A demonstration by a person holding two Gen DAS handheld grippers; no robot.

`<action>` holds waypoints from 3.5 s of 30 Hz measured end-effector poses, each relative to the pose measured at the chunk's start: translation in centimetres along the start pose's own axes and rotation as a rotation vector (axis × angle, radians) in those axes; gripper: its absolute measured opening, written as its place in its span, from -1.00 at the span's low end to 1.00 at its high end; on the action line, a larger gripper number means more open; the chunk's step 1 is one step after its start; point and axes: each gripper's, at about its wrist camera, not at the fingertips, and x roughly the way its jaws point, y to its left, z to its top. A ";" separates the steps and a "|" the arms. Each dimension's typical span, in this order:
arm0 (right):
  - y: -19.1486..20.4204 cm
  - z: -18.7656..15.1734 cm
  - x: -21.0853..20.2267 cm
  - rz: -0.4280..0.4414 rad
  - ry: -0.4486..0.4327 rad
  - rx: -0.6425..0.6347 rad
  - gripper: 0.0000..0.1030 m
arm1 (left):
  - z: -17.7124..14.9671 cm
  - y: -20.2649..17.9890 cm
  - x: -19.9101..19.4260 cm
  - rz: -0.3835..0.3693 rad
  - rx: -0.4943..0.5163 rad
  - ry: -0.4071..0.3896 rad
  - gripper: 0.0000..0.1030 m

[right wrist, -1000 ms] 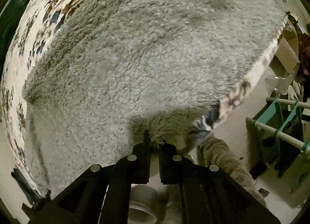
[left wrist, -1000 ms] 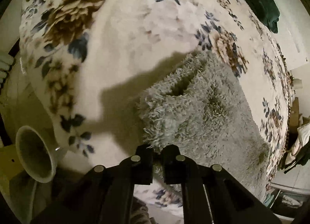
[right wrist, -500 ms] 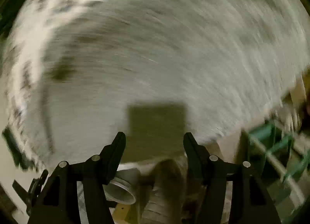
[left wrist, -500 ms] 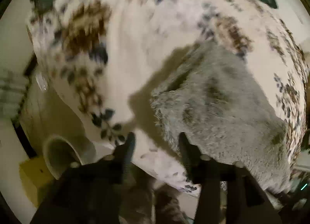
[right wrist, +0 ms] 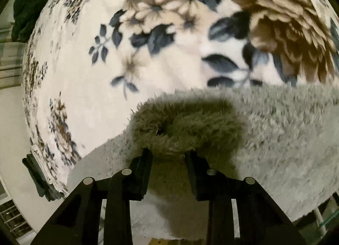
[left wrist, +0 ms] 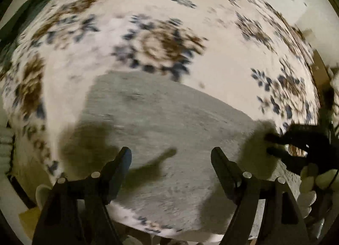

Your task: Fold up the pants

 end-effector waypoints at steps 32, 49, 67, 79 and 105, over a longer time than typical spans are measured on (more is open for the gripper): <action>-63.3 -4.9 -22.0 0.166 -0.487 0.655 -0.61 | -24.1 -56.0 7.4 -0.230 0.852 0.252 0.52; -66.9 -5.3 -17.7 0.442 -0.481 0.656 0.40 | -25.5 -58.3 8.2 -0.163 0.913 0.237 0.53; -65.9 1.4 -12.9 0.767 -0.597 0.478 0.53 | -23.6 -46.6 13.8 -0.051 0.669 0.306 1.00; -63.7 3.4 -12.4 0.628 -0.593 0.460 -0.70 | -23.4 -48.9 14.4 0.090 0.654 0.313 1.00; -23.3 -5.6 -14.3 0.282 -0.525 -0.182 -0.72 | -9.9 -16.8 -4.1 0.049 0.240 0.084 1.00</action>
